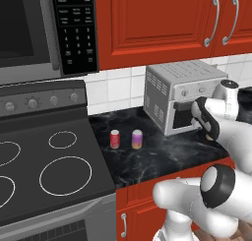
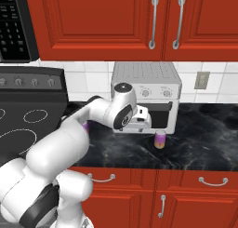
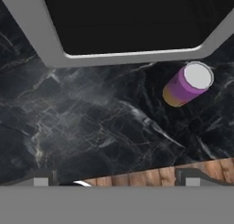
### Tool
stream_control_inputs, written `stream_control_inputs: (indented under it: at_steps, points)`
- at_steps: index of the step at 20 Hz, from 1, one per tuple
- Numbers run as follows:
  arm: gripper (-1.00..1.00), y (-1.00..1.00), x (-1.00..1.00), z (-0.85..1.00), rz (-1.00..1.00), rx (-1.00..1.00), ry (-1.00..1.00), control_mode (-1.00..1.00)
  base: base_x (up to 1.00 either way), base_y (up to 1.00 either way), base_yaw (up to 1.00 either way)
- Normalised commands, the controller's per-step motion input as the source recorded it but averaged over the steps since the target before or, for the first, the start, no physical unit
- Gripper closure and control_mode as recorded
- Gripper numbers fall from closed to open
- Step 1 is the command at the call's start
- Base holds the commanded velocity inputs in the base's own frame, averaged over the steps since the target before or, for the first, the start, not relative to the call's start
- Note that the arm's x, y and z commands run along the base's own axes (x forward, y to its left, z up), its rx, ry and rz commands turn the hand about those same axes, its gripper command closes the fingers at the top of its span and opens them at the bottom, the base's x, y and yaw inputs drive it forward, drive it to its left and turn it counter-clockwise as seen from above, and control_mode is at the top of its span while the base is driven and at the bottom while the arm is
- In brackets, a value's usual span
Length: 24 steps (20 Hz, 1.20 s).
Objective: Four empty soda cans are scattered around the kitchen. Gather all the cans and cluster them next to the stove for recycling.
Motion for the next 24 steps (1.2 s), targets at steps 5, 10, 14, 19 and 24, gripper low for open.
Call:
stream_control_inputs:
  at_steps: [5,10,14,19,24]
  points:
    - [-1.0,-0.37,0.09,0.0,0.01,0.0,0.0,-1.0,0.0,0.0,0.0]
    - [-1.0,-0.34,0.14,0.0,0.01,0.0,0.0,-1.0,0.0,0.0,0.0]
    - [-1.0,-0.28,0.2,0.0,0.0,0.0,0.02,-1.0,0.0,0.0,0.0]
    - [-1.0,-0.19,0.26,-0.02,0.0,0.0,0.0,-1.0,0.0,0.0,0.0]
    - [-1.0,-0.17,0.26,-0.1,0.0,0.0,0.03,-1.0,0.0,0.0,0.0]
